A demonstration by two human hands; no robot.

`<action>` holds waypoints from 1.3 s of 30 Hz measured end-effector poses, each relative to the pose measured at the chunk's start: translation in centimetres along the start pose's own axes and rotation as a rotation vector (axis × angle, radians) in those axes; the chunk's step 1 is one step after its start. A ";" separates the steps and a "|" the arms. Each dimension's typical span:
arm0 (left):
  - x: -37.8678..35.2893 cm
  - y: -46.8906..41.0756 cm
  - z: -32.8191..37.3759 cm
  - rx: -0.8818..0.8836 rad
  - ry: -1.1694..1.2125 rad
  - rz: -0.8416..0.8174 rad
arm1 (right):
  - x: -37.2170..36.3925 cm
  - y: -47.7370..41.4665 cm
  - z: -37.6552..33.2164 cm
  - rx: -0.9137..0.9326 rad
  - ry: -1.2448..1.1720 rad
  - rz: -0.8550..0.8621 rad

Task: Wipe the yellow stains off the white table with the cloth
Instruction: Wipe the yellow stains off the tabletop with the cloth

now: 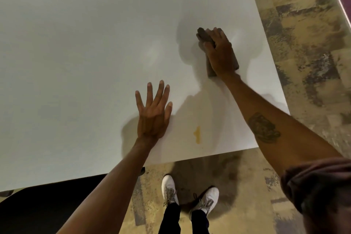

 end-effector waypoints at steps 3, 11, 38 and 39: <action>0.0 0.2 0.0 -0.009 0.023 0.001 | 0.4 -0.8 0.1 0.012 0.017 -0.077; 0.3 0.2 0.2 0.051 0.053 -0.150 | 0.8 1.8 -0.1 0.132 0.088 -0.259; 1.0 0.9 0.4 0.042 -0.018 -0.164 | 0.0 22.4 -2.0 0.301 0.024 -0.409; 1.0 0.9 0.4 0.041 -0.015 -0.166 | 0.0 22.9 -2.0 0.303 0.014 -0.412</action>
Point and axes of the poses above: each hand's wrist, its own y-axis away from the middle knuckle, its own x-axis out of the back of the hand, z = x × y, the point moved 1 cm from there along -y, towards the middle knuckle, and after that the axes turned 6 degrees about x, right-handed, at the moved point
